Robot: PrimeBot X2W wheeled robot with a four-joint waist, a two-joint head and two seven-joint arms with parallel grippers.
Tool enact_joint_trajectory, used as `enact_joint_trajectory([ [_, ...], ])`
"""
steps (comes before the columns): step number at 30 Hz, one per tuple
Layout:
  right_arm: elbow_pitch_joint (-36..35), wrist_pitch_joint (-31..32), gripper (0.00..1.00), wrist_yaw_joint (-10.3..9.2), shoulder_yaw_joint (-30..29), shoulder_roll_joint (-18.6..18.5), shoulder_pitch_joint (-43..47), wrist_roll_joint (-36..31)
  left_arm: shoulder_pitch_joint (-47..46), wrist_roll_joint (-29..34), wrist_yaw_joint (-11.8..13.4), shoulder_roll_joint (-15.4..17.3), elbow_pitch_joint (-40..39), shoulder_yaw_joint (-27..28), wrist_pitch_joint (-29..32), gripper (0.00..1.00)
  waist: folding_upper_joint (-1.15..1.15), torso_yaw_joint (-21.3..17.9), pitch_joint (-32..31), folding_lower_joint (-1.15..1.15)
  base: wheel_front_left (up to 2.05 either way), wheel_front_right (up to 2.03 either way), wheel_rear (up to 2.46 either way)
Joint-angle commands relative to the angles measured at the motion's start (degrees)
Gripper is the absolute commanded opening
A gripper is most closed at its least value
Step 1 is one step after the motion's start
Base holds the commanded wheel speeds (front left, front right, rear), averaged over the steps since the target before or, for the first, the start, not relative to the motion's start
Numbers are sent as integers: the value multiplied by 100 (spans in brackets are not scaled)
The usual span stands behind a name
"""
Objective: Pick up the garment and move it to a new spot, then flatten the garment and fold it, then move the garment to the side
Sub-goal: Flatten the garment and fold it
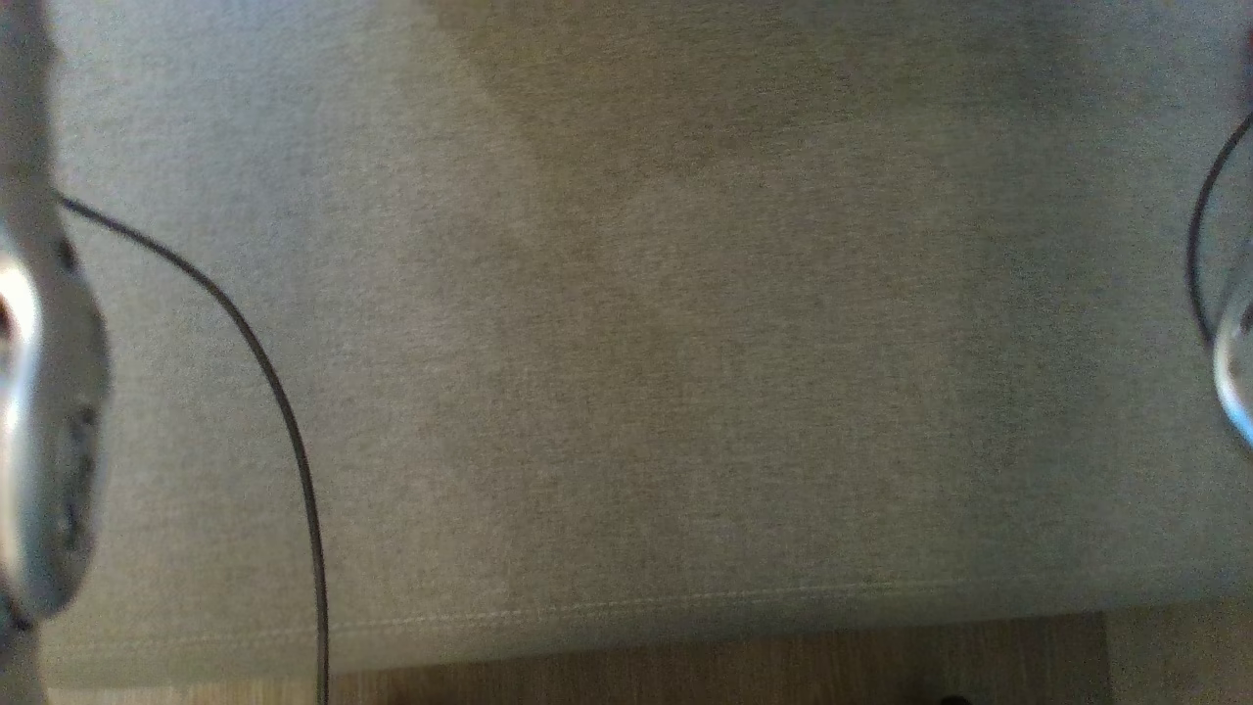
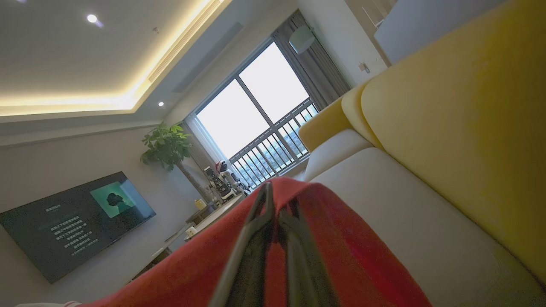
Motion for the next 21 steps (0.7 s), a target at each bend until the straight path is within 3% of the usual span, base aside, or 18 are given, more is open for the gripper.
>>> enact_joint_trajectory([
  [1,-18,27,0,-1,47,78,96,184,32,64,-226,188,56,-70,71,0,0,128,84,-4,0,0,0],
  [11,690,744,0,-1,372,-101,1466,661,1584,373,-919,105,947,-764,427,0,0,395,-281,-4,0,0,0],
  [21,1243,1264,0,-1,768,-259,2873,787,3289,959,-1425,540,1481,-1589,783,0,0,484,-1204,-4,0,0,0],
])
